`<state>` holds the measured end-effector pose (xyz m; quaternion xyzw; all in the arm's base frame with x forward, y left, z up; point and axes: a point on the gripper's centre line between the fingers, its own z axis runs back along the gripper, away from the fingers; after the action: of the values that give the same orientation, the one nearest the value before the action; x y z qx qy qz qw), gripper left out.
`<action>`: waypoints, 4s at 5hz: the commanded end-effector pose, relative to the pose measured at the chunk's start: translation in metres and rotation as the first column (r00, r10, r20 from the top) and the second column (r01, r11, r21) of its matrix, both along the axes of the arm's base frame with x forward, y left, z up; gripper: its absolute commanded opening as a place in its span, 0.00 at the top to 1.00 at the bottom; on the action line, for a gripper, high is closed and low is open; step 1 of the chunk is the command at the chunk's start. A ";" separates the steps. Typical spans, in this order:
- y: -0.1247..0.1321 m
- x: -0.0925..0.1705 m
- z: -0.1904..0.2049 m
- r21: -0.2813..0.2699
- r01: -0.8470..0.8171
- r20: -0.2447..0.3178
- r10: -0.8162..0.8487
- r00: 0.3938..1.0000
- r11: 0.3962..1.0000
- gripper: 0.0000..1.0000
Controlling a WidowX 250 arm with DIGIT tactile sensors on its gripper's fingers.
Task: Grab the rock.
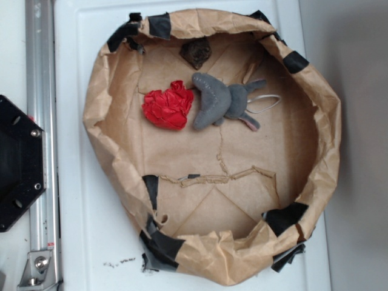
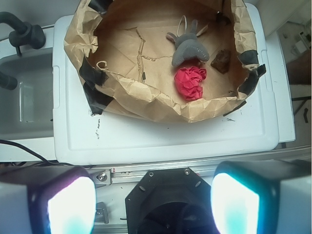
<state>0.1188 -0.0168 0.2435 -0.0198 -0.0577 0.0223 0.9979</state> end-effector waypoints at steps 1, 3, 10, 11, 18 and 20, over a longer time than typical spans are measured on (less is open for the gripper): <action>0.000 0.000 0.000 0.000 0.000 0.000 0.000 1.000 1.000 0.00; 0.046 0.095 -0.052 0.013 -0.393 0.130 0.388 0.913 0.920 0.00; 0.112 0.142 -0.184 0.000 -0.953 0.245 0.924 0.294 0.303 0.00; 0.130 0.142 -0.182 0.010 -0.974 0.300 0.928 0.220 0.228 0.00; 0.132 0.145 -0.166 -0.035 -0.882 0.221 0.865 0.451 0.469 1.00; 0.100 0.154 -0.067 -0.251 -0.632 0.212 0.678 0.703 0.733 1.00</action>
<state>0.2802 0.0528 0.1575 -0.0821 -0.1610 0.3646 0.9135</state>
